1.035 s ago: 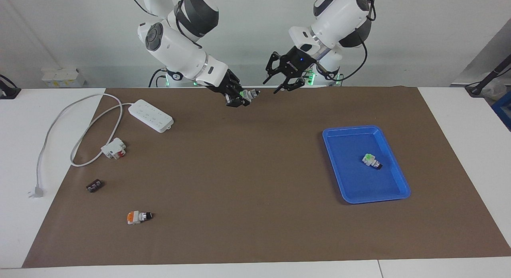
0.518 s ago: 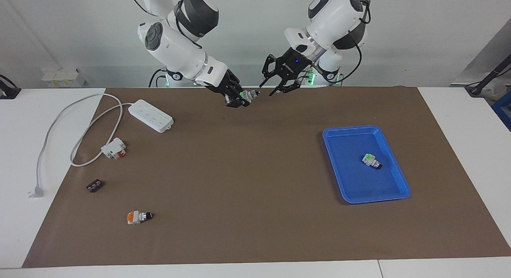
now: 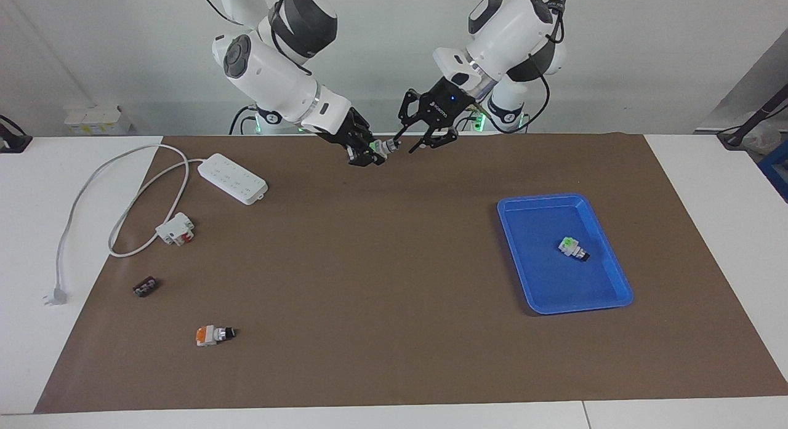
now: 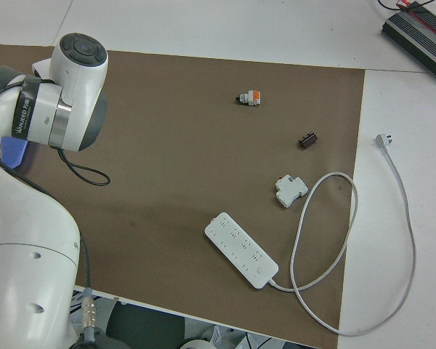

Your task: Turn and place switch with both arms

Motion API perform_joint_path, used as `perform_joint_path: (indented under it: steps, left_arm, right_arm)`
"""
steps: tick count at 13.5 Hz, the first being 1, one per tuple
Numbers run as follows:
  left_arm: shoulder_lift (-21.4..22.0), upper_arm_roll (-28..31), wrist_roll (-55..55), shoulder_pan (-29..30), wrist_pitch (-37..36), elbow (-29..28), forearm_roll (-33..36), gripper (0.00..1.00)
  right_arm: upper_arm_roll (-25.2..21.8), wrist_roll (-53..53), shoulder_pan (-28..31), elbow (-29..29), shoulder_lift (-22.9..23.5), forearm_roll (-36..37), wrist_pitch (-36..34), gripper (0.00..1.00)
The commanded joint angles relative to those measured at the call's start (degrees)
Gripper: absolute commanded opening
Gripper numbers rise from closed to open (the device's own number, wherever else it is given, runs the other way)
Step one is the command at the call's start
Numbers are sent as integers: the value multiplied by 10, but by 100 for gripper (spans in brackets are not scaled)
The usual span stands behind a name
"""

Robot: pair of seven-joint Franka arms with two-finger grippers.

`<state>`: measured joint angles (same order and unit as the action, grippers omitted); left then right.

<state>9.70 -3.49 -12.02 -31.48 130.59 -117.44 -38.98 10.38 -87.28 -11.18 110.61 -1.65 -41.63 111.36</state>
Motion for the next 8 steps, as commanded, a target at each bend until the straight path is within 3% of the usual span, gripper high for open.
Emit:
perform_joint_path:
  steps: [1,8]
  left_arm:
    - [-5,9,-11,-16,17,-2,-12,41]
    - [-6,9,-12,-24,23,-4,-11,35]
  right_arm:
    - [0,2,-1,18,-17,-5,11,0]
    - [0,2,-1,20,-18,-1,11,0]
